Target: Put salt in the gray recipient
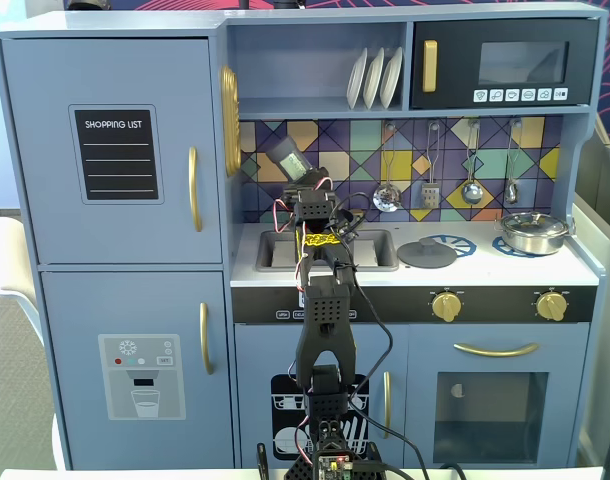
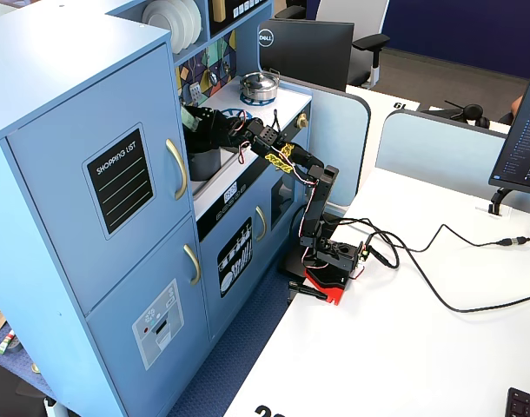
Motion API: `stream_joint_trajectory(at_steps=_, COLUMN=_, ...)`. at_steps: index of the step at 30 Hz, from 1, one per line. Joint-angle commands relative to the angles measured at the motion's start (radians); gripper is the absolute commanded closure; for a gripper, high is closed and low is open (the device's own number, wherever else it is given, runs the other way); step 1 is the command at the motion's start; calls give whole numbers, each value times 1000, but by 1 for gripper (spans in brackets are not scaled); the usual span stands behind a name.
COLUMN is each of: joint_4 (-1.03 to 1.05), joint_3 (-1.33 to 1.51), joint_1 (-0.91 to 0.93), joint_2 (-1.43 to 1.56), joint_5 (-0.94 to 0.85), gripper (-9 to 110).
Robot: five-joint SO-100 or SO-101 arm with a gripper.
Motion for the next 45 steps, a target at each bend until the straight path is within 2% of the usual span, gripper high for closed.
stream_joint_trajectory(at_steps=1, joint_4=-71, joint_3=-112, joint_1=-44, joint_2=44, joint_5=-137, gripper=101)
stream_joint_trajectory(at_steps=4, joint_4=-103, joint_3=-212, joint_1=-63, joint_2=5, joint_5=-341, gripper=101)
stream_joint_trajectory(at_steps=8, joint_4=-71, joint_3=-221, joint_1=17, joint_2=12, joint_5=-653, gripper=101)
stream_joint_trajectory(at_steps=19, joint_4=44, joint_3=-123, joint_1=561, joint_2=130, joint_5=-1083, gripper=101)
stream_joint_trajectory(at_steps=24, joint_4=26, joint_3=-32, joint_1=709, joint_2=201, joint_5=-1710, gripper=101)
stream_joint_trajectory(at_steps=26, joint_4=-51, joint_3=31, joint_1=758, joint_2=224, joint_5=-1970, gripper=101)
stream_joint_trajectory(at_steps=30, joint_4=-167, joint_3=121, joint_1=824, joint_2=213, joint_5=-2345, gripper=101)
stream_joint_trajectory(at_steps=35, joint_4=-290, joint_3=147, joint_1=885, joint_2=121, joint_5=-2557, gripper=101)
stream_joint_trajectory(at_steps=45, joint_4=-476, joint_3=167, joint_1=907, joint_2=-49, joint_5=-2569, gripper=101)
